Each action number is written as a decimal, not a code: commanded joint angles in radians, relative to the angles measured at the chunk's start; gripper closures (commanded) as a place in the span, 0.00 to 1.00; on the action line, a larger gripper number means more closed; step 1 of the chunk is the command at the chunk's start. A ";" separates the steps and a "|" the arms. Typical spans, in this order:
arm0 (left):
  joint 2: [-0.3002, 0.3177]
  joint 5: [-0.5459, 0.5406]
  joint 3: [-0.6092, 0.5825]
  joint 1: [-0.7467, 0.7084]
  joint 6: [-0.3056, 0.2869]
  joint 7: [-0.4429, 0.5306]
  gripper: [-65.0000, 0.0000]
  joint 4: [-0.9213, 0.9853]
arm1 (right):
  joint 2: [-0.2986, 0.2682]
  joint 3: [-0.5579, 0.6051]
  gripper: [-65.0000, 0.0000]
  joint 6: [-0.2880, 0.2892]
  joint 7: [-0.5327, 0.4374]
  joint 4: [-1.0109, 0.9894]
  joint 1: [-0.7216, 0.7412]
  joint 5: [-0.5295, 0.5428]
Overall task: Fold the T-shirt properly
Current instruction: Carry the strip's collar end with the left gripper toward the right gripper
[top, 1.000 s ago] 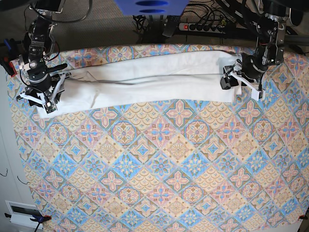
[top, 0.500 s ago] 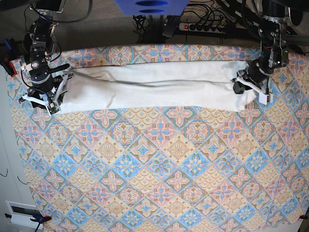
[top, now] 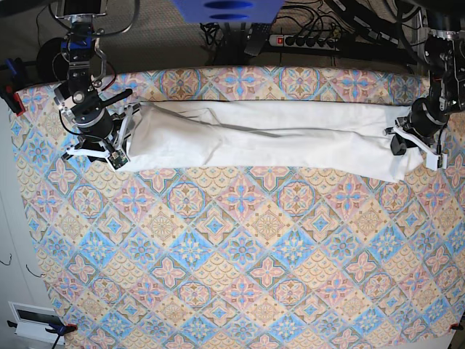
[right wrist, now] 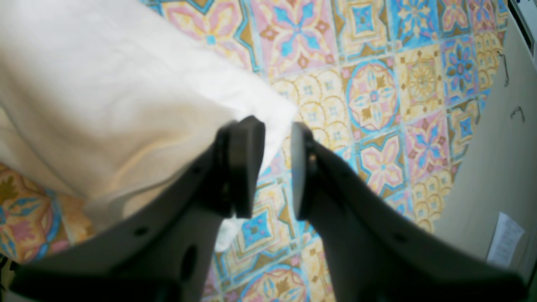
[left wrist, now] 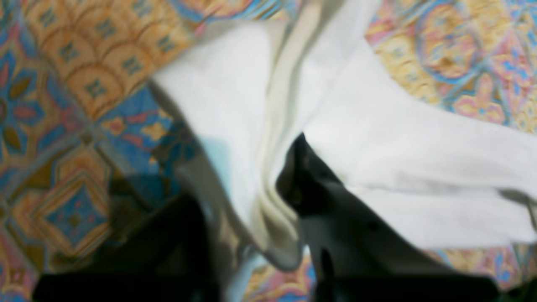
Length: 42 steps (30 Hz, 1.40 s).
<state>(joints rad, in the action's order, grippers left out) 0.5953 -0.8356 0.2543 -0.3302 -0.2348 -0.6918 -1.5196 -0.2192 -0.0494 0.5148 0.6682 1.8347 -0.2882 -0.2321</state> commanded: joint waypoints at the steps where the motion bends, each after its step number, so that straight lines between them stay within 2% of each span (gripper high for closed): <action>1: 0.013 -0.008 0.006 -0.008 -0.005 0.019 0.99 -0.048 | -0.012 -0.002 0.78 -0.009 -0.015 0.015 0.010 0.001; 7: -0.053 -0.004 -0.077 -0.039 0.001 0.017 0.99 -0.210 | -0.012 -0.010 0.75 -0.011 -0.015 0.013 0.011 0.001; 13: -0.143 -0.001 -0.191 -0.002 0.001 0.017 0.99 -0.243 | -0.012 -0.011 0.75 -0.011 -0.015 0.013 0.011 0.003; 20: -0.260 0.151 -0.341 0.056 0.002 0.017 0.99 -0.221 | -0.012 -0.046 0.75 -0.011 -0.015 0.013 0.010 0.003; 25: -0.320 0.224 -0.381 0.072 0.002 0.017 0.95 -0.160 | -0.012 -0.046 0.75 -0.011 -0.015 0.013 0.010 0.003; 29: -0.320 0.223 -0.381 0.075 0.002 0.017 0.80 -0.123 | -0.012 -0.046 0.75 -0.011 -0.015 0.013 0.010 0.003; 33: -0.308 0.215 -0.373 0.062 0.002 0.017 0.55 -0.154 | -0.012 -0.046 0.74 -0.009 -0.015 0.012 0.010 0.003; 36: -0.269 0.161 -0.344 0.030 -0.002 0.017 0.40 -0.269 | -0.013 -0.046 0.66 -0.009 0.000 0.012 0.010 0.004; 39: -0.235 0.049 -0.267 0.003 -0.004 0.022 0.38 -0.353 | -0.013 -0.046 0.57 -0.009 0.084 0.013 0.010 0.006; 42: -0.231 0.000 -0.163 -0.002 -0.004 0.019 0.41 -0.352 | -0.013 -0.045 0.54 -0.008 0.121 0.015 0.010 0.009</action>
<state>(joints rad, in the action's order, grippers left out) 0.3550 -0.8200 0.0849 -0.3317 -0.2295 -0.6865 -1.8599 -0.2218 -0.0906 0.5121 0.8009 1.8317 -0.2859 -0.2283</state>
